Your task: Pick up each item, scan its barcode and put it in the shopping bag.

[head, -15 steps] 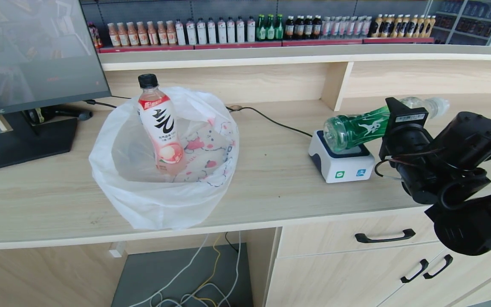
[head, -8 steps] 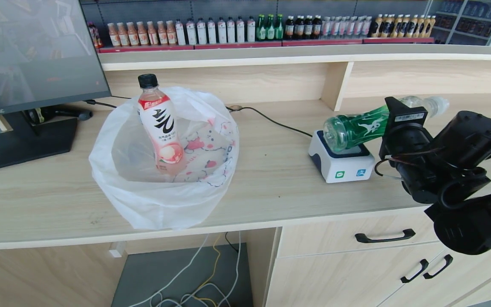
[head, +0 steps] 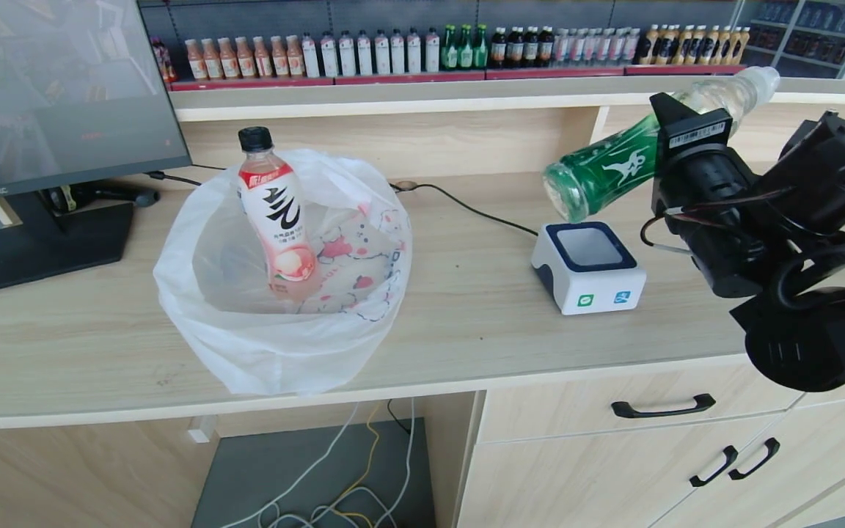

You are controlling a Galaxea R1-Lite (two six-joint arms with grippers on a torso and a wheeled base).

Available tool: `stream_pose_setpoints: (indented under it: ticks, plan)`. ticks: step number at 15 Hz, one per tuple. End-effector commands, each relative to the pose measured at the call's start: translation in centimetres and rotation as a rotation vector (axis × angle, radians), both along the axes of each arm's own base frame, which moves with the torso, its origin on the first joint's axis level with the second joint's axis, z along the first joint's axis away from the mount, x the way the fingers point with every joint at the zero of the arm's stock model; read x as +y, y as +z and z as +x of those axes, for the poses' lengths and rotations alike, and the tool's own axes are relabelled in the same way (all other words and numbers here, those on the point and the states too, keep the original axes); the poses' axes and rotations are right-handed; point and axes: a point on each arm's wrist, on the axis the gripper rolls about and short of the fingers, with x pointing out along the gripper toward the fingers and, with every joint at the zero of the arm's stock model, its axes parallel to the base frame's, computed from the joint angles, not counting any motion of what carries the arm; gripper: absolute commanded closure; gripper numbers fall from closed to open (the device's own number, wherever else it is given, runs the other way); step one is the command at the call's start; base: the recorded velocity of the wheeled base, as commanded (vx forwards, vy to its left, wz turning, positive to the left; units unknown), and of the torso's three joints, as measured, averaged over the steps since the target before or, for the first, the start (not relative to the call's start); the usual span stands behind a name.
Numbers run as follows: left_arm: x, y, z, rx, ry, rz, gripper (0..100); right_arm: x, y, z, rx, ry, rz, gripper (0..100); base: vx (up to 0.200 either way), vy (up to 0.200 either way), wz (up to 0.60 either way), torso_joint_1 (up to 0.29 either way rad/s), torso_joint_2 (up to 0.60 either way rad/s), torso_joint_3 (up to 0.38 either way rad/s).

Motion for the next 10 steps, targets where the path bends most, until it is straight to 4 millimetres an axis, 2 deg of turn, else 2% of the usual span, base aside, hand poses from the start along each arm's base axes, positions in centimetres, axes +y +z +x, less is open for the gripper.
stream_pose_setpoints:
  ticks: [1,2,5,10]
  plan:
    - [0.0,0.0,0.0,0.000,-0.001,0.000,0,0.6,0.7,-0.5,-0.027,0.011,-0.072,100,0.000,0.000,0.00,0.000,0.00,0.000]
    - [0.0,0.0,0.0,0.000,0.001,0.000,0,1.3,1.3,-0.8,-0.061,-0.007,-0.197,100,0.000,0.000,0.00,0.000,0.00,0.000]
    - [0.0,0.0,0.0,0.000,0.001,0.000,0,4.1,2.6,-2.5,-0.127,-0.013,-0.364,100,0.000,0.000,0.00,0.000,0.00,0.000]
    - [0.0,0.0,0.0,0.000,-0.001,0.004,0,5.0,3.1,-3.6,-0.171,-0.155,-0.641,100,0.000,0.000,0.00,0.000,0.00,0.000]
